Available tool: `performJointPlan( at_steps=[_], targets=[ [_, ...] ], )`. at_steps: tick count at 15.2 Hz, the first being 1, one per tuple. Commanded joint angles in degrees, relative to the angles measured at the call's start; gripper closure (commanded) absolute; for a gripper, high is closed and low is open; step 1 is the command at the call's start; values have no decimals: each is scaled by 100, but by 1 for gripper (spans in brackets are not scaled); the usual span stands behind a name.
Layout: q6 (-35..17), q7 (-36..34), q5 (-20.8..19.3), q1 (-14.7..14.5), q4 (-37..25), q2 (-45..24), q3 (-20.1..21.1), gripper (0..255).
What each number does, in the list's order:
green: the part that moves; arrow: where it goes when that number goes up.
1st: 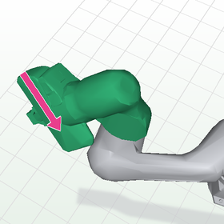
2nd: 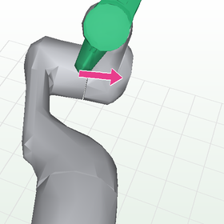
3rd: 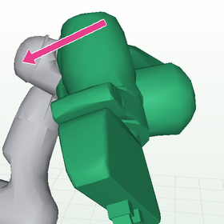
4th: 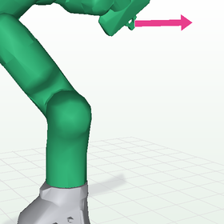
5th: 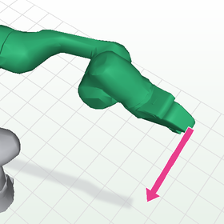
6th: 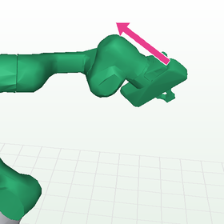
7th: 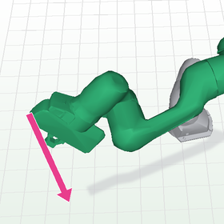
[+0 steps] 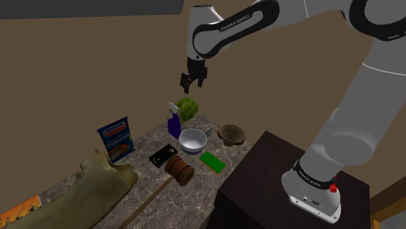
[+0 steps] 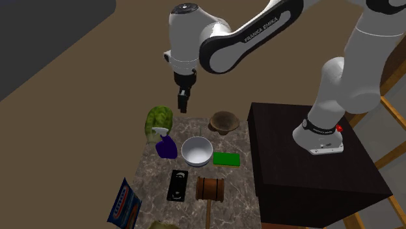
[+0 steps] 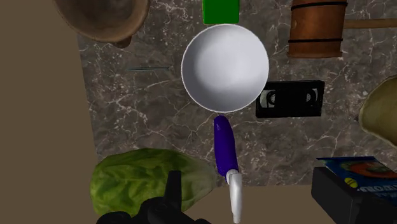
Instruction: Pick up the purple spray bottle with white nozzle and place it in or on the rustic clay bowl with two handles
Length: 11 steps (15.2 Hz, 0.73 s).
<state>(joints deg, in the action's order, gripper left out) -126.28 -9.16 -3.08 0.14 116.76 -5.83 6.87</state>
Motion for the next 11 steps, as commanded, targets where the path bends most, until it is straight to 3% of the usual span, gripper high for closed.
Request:
performJointPlan(
  at_steps=[1, 11],
  targets=[
    [-94, -69, -61, -28, -348, -487, 7, 0],
    [-138, -186, -251, -183, -2393, -2800, -66, 0]
  ],
)
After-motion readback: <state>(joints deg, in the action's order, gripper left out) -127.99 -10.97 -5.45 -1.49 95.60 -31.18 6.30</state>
